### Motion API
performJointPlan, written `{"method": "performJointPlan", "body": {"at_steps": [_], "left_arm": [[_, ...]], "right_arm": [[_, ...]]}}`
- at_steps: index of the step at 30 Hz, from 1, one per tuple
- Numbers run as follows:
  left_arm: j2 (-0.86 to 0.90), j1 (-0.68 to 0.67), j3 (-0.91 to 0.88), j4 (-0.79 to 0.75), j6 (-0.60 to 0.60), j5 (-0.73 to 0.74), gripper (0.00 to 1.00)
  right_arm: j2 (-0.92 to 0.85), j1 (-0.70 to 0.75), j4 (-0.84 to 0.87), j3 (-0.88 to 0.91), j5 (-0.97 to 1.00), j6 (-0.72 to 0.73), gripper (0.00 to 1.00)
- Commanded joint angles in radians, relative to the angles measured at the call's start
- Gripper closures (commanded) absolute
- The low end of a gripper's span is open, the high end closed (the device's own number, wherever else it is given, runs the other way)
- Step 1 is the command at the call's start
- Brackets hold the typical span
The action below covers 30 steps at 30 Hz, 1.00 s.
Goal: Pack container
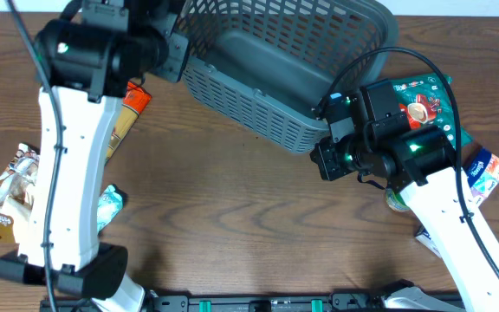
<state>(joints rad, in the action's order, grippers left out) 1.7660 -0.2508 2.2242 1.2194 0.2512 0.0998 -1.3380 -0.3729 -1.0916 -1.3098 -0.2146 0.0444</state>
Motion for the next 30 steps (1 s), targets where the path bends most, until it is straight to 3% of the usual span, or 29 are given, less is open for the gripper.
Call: {"method": "performJointPlan", "body": {"at_steps": [1, 17, 30], "left_arm": [[0.013, -0.004, 0.013, -0.036, 0.066, -0.011, 0.95], [0.14, -0.004, 0.013, -0.134, 0.182, -0.006, 0.95], [0.236, -0.004, 0.012, -0.123, 0.182, -0.006, 0.95]], "right_arm": [[0.002, -0.012, -0.001, -0.012, 0.01, -0.032, 0.99], [0.002, -0.013, 0.004, -0.012, 0.054, -0.085, 0.99], [0.002, -0.013, 0.01, -0.012, 0.088, -0.087, 0.99]]}}
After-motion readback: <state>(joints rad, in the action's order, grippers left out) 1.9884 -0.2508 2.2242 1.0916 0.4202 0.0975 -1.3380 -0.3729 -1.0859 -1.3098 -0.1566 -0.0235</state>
